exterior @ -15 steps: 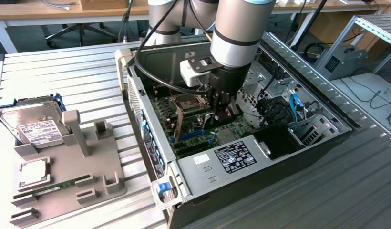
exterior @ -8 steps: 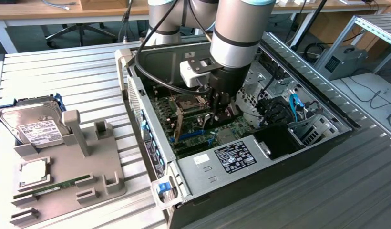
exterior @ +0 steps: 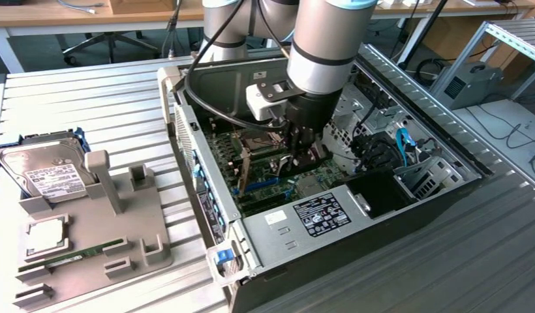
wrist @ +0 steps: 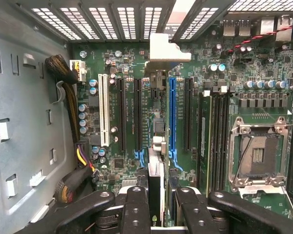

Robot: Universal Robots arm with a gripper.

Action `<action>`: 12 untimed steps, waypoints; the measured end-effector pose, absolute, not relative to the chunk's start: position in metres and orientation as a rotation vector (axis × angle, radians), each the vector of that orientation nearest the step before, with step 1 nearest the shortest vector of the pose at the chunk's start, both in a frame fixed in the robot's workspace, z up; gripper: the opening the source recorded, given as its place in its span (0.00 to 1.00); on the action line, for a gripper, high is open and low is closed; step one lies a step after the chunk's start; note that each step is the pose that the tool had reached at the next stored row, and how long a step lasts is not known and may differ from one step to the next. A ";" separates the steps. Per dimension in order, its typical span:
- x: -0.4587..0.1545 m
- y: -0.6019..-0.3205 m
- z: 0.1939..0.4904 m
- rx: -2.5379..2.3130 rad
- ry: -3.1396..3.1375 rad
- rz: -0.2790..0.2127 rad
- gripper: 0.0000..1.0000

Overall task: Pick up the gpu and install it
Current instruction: 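Insert the gpu into the slot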

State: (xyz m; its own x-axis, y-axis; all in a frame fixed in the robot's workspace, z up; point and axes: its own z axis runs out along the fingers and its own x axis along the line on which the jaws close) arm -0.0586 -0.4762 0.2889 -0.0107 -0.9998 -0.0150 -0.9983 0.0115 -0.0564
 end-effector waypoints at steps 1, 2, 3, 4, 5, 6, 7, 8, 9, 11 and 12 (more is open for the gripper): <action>-0.059 -0.476 0.289 -2.173 2.198 -0.046 0.26; -0.059 -0.476 0.288 -2.173 2.198 -0.046 0.26; -0.059 -0.476 0.288 -2.173 2.198 -0.046 0.26; -0.059 -0.476 0.287 -2.173 2.198 -0.046 0.26; -0.059 -0.476 0.287 -2.173 2.198 -0.046 0.26; -0.059 -0.476 0.287 -2.173 2.198 -0.046 0.26; -0.059 -0.476 0.287 -2.173 2.198 -0.046 0.26; -0.059 -0.476 0.287 -2.173 2.198 -0.046 0.26; -0.059 -0.476 0.286 -2.173 2.198 -0.046 0.26; -0.059 -0.476 0.286 -2.173 2.198 -0.046 0.26; -0.059 -0.476 0.286 -2.173 2.198 -0.046 0.26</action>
